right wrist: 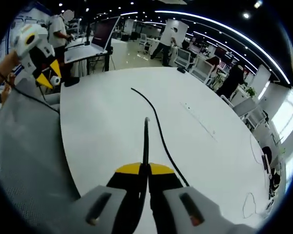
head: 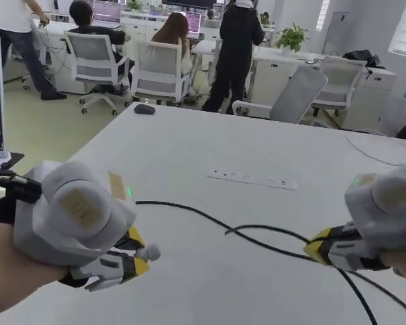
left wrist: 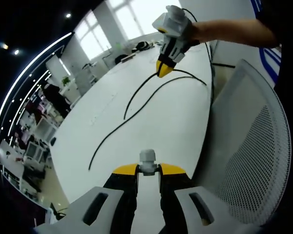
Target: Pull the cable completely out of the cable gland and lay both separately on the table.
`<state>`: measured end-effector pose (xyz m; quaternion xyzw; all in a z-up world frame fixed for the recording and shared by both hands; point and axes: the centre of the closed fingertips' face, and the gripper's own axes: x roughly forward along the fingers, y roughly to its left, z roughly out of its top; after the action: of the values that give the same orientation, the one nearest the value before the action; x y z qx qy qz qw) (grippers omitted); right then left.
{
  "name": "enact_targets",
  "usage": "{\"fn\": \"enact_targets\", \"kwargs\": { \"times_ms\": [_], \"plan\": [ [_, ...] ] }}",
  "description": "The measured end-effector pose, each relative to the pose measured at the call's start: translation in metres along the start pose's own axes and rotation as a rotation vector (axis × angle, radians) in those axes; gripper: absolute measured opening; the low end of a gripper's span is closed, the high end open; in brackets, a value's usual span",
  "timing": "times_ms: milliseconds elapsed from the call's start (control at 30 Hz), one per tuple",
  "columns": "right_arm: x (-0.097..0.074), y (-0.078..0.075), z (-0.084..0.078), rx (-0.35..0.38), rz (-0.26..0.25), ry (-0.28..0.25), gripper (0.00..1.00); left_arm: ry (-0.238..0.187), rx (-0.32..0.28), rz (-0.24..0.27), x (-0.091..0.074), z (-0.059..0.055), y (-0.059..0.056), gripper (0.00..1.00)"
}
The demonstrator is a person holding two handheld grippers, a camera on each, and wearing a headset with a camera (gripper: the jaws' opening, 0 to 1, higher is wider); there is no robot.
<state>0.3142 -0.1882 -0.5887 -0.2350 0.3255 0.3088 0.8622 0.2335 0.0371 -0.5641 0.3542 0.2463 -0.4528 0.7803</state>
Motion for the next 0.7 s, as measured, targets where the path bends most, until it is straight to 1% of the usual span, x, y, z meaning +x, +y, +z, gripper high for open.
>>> {"fn": "enact_targets", "kwargs": {
  "times_ms": [33,67,133,167,200,233,267,300,333,400,467,533,567,600,633,667,700],
  "plan": [
    [0.008,-0.006,0.003,0.025,-0.010,-0.007,0.03,0.000,-0.003,-0.001,0.000,0.000,0.000,0.17],
    [0.021,-0.015,0.006,0.053,-0.016,-0.019,0.03,0.001,-0.008,-0.002,0.000,-0.001,0.000,0.17],
    [0.041,-0.028,0.006,0.112,-0.029,-0.029,0.03,0.009,-0.020,-0.004,-0.002,-0.005,-0.002,0.17],
    [0.057,-0.035,0.002,0.150,-0.031,-0.018,0.03,0.013,-0.027,-0.005,-0.002,-0.008,-0.003,0.17],
    [0.068,-0.041,-0.002,0.156,-0.039,-0.006,0.03,0.016,-0.031,-0.006,-0.003,-0.010,-0.005,0.17],
    [0.082,-0.047,-0.009,0.158,-0.049,0.020,0.03,0.020,-0.039,-0.009,-0.004,-0.013,-0.008,0.17],
    [0.091,-0.050,-0.016,0.147,-0.061,0.058,0.03,0.026,-0.047,-0.015,-0.005,-0.016,-0.010,0.17],
    [0.104,-0.054,-0.023,0.120,-0.073,0.084,0.03,0.031,-0.053,-0.022,-0.006,-0.019,-0.014,0.17],
    [0.112,-0.054,-0.028,0.130,-0.069,0.104,0.03,0.035,-0.058,-0.023,-0.008,-0.021,-0.016,0.17],
    [0.129,-0.050,-0.033,0.145,-0.056,0.119,0.04,0.045,-0.068,-0.026,-0.012,-0.026,-0.020,0.17],
    [0.142,-0.041,-0.042,0.158,-0.029,0.163,0.04,0.056,-0.072,-0.027,-0.015,-0.030,-0.021,0.17],
    [0.152,-0.030,-0.050,0.149,0.005,0.188,0.06,0.063,-0.075,-0.026,-0.018,-0.032,-0.021,0.17],
    [0.154,-0.026,-0.054,0.150,0.007,0.205,0.07,0.066,-0.076,-0.024,-0.019,-0.033,-0.020,0.17],
    [0.145,-0.019,-0.057,0.158,-0.010,0.215,0.07,0.069,-0.068,-0.020,-0.023,-0.031,-0.016,0.17],
    [0.140,-0.015,-0.057,0.155,-0.007,0.211,0.24,0.066,-0.062,-0.020,-0.023,-0.028,-0.014,0.17],
    [0.134,-0.012,-0.058,0.151,0.002,0.206,0.26,0.064,-0.059,-0.020,-0.023,-0.027,-0.014,0.17],
    [0.123,-0.006,-0.056,0.147,0.024,0.190,0.26,0.059,-0.049,-0.021,-0.022,-0.024,-0.012,0.17]
  ]
}}
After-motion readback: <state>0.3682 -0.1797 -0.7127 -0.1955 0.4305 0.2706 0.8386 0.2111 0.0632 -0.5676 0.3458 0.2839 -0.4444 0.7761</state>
